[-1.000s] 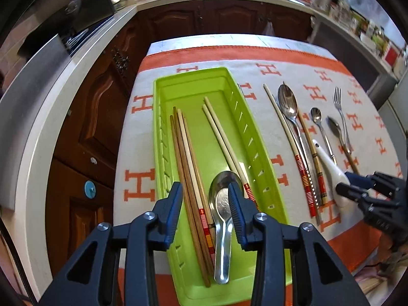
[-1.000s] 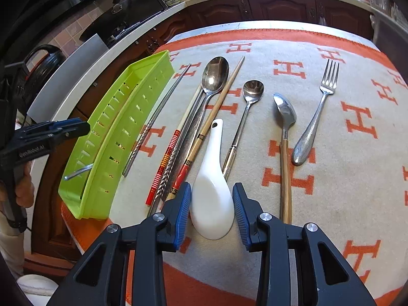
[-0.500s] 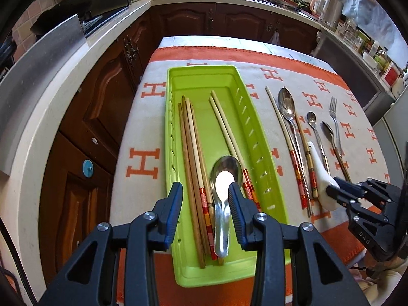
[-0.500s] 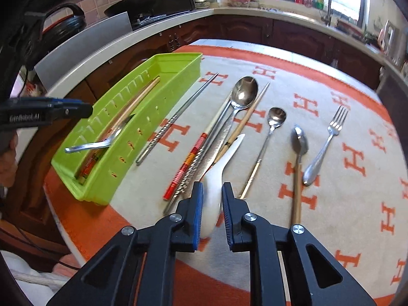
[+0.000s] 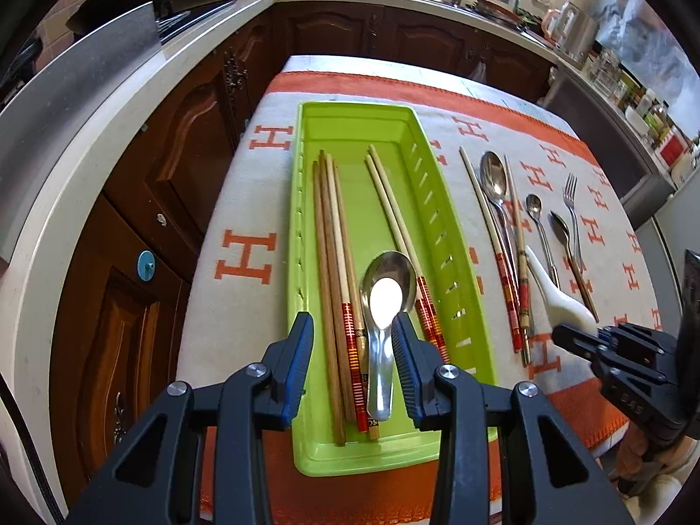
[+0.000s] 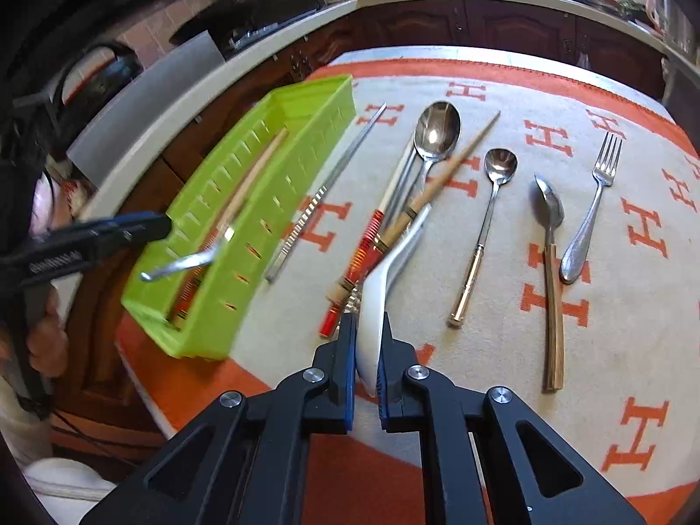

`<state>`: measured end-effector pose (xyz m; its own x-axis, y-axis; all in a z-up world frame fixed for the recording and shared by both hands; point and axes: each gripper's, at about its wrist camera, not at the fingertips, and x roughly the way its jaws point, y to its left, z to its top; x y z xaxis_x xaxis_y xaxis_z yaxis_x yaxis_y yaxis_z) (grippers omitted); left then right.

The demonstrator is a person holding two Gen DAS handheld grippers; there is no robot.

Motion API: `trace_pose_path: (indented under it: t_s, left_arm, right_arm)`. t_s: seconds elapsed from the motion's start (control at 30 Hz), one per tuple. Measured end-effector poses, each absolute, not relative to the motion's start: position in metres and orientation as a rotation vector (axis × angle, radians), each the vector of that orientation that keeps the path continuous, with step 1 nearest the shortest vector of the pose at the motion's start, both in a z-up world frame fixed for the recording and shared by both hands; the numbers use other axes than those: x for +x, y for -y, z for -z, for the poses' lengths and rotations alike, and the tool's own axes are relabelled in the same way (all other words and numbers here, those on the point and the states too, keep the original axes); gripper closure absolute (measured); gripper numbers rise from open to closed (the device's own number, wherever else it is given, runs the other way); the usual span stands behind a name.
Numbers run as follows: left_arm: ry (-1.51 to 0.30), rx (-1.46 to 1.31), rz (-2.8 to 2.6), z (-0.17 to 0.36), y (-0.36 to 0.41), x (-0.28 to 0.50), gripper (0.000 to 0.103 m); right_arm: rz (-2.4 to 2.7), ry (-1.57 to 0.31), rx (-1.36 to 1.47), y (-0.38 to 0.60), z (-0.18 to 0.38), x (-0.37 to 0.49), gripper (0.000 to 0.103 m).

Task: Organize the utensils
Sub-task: 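Grasp the white ceramic spoon with the right tool and lift it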

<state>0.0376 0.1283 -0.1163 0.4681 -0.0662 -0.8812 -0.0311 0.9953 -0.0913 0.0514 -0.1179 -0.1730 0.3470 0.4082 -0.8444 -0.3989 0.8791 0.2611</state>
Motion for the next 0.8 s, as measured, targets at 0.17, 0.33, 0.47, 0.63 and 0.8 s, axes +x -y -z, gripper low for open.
trace_pose_path:
  t_s: [0.17, 0.33, 0.47, 0.63, 0.8]
  left_arm:
    - [-1.061, -0.132, -0.009, 0.112, -0.137, 0.036, 0.068]
    - [-1.034, -0.164, -0.026, 0.106, -0.147, 0.033, 0.068]
    - [-1.021, -0.184, -0.044, 0.104, -0.156, 0.032, 0.068]
    - [-1.017, -0.216, -0.075, 0.105, -0.167, 0.035, 0.067]
    - [-1.000, -0.162, -0.171, 0.102, -0.177, 0.046, 0.058]
  right_arm:
    - [-0.545, -1.062, 0.077, 0.120, 0.146, 0.050, 0.097]
    - [-0.584, -1.025, 0.123, 0.111, 0.116, 0.055, 0.097]
    - [-0.622, -0.995, 0.124, 0.093, 0.094, 0.060, 0.097]
    - [-0.666, -0.971, 0.110, 0.057, 0.073, 0.079, 0.097]
    - [-0.670, -0.988, 0.029, 0.010, 0.081, 0.107, 0.097]
